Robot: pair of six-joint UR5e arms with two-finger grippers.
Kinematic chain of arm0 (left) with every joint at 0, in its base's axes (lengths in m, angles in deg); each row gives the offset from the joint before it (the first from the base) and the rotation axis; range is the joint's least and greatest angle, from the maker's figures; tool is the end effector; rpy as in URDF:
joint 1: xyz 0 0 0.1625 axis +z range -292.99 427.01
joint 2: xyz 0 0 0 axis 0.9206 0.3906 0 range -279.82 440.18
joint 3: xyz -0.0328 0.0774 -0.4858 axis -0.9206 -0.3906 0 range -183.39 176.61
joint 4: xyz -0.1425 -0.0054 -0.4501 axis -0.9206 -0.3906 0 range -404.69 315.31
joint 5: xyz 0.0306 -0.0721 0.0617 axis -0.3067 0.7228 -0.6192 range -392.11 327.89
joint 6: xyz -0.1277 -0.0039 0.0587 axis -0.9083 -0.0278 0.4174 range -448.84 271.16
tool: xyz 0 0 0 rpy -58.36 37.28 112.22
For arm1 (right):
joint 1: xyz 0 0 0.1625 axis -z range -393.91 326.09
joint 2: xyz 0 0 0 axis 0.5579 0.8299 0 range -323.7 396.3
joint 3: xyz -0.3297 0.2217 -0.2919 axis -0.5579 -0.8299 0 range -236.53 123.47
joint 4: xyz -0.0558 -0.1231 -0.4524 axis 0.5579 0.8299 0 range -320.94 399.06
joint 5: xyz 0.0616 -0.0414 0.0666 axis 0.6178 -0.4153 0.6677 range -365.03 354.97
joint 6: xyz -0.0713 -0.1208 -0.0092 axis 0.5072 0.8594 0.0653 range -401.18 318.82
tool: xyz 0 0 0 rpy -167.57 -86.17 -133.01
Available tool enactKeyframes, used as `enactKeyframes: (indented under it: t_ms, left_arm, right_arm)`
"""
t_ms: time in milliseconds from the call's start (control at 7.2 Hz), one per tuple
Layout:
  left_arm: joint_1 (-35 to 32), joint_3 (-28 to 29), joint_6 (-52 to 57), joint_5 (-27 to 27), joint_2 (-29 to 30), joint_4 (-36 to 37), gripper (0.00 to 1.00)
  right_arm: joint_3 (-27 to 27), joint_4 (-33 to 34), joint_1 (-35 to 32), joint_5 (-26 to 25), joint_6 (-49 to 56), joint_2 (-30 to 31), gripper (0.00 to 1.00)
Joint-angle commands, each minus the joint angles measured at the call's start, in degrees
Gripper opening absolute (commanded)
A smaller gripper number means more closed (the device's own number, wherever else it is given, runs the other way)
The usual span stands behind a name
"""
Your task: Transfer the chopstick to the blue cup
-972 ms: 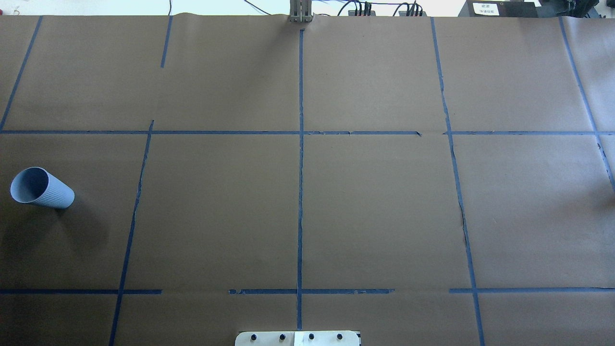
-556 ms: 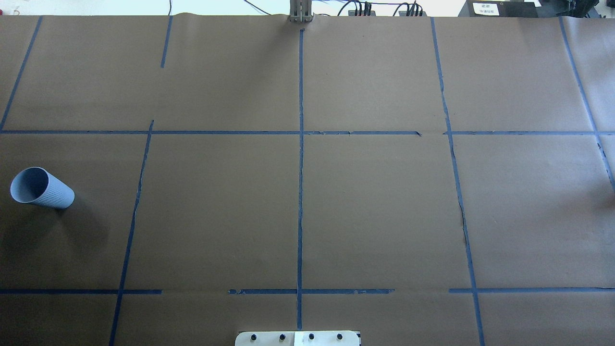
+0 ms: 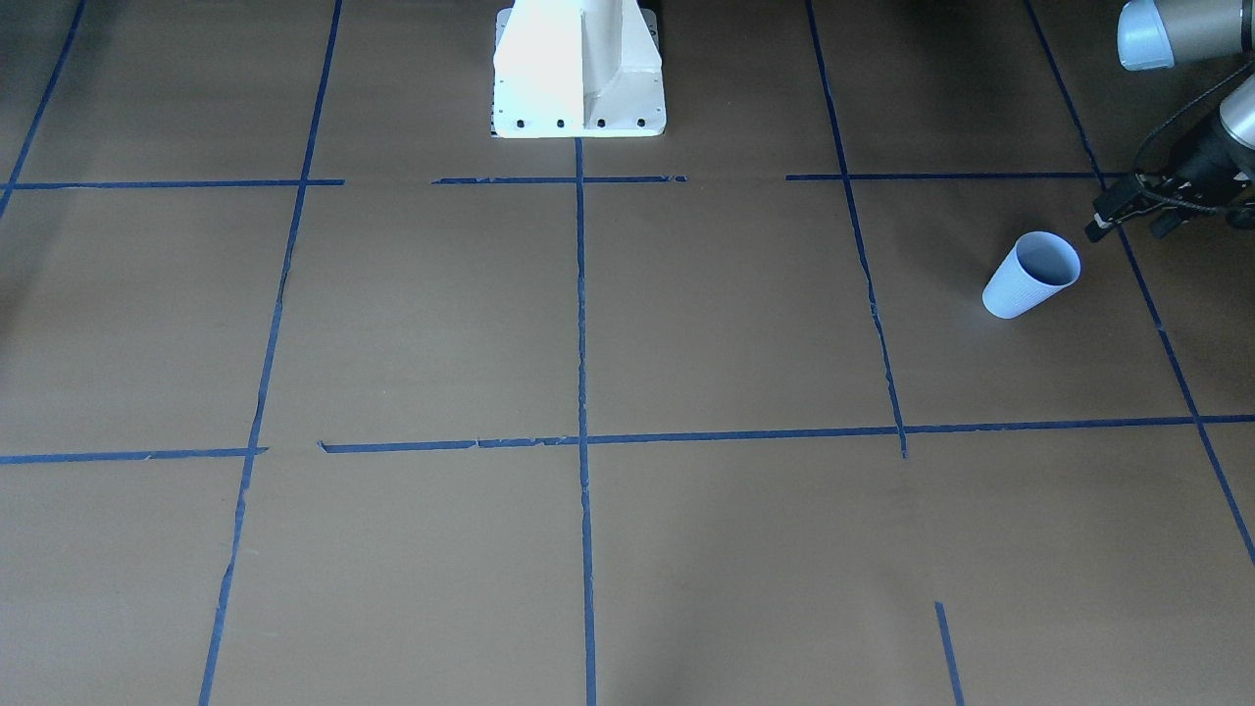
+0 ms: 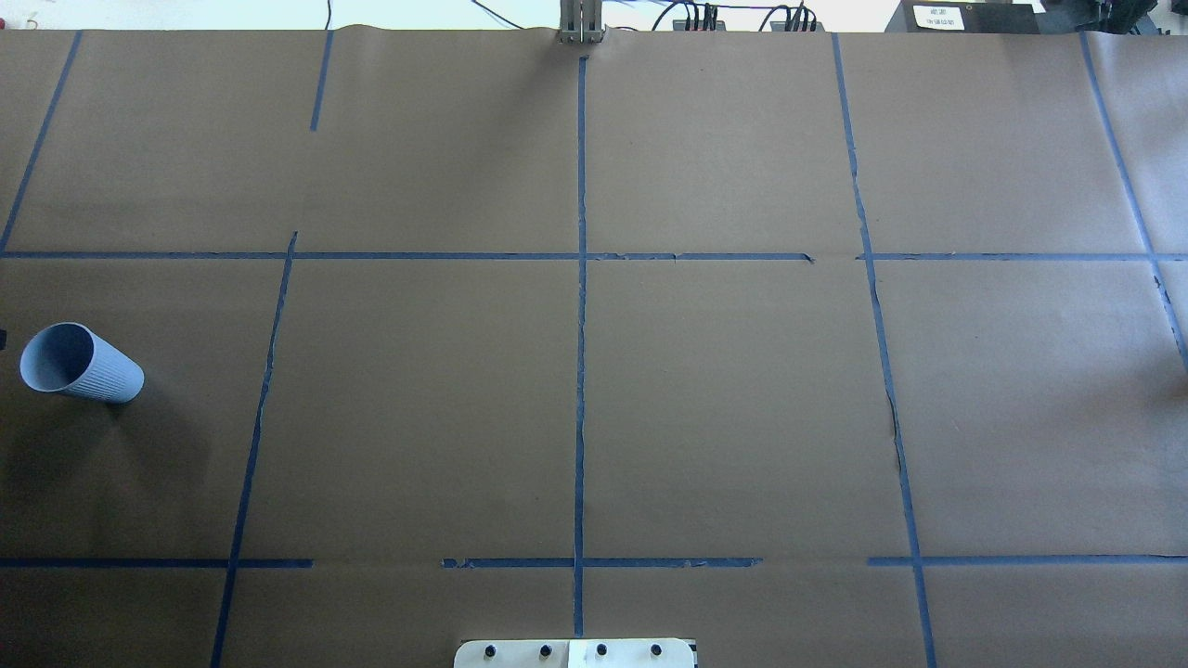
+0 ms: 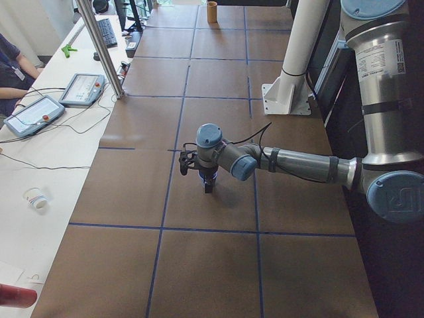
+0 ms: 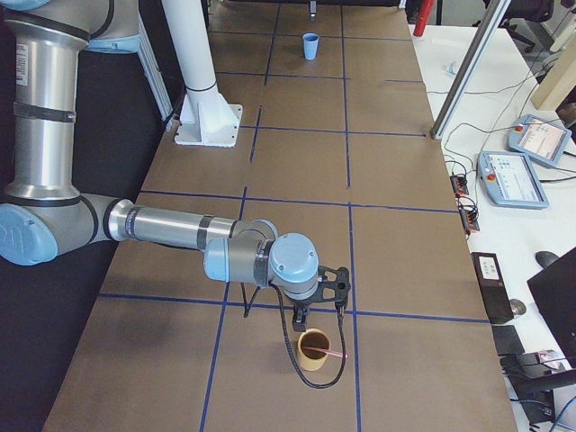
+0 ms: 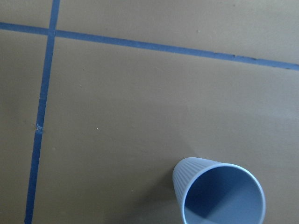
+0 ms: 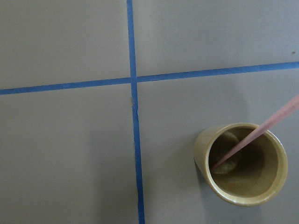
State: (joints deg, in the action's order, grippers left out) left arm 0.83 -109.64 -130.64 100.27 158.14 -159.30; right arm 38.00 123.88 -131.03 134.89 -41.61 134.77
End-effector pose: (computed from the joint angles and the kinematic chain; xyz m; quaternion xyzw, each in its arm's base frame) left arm 0.1612 -0.4604 0.6543 0.0053 0.4200 -0.0522 0.9060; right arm 0.0851 -0.4740 0.7696 0.0343 -0.4206 0.0551 0.9049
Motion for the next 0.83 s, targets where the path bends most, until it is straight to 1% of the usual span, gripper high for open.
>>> enactKeyframes:
  t_ms: [0, 139, 278, 694]
  left_arm:
    - [2.71, 2.35, -0.22, -0.46, 0.96, -1.31, 1.00]
    - [2.72, 4.45, -0.22, -0.37, 1.14, -3.66, 1.00]
    - [2.81, 5.43, -0.22, -0.37, 1.92, -4.38, 1.00]
    - [4.56, 6.93, -0.22, -0.37, 3.16, -4.48, 1.00]
  right_arm:
    - [-0.14, 0.00, 0.00, 0.00, 0.00, 0.15, 1.00]
    - [-0.14, 0.00, 0.00, -0.09, 0.00, 0.15, 1.00]
    - [-0.05, 0.00, 0.00, 0.00, 0.00, 0.15, 1.00]
    - [-0.05, 0.00, 0.00, -0.09, 0.09, 0.15, 1.00]
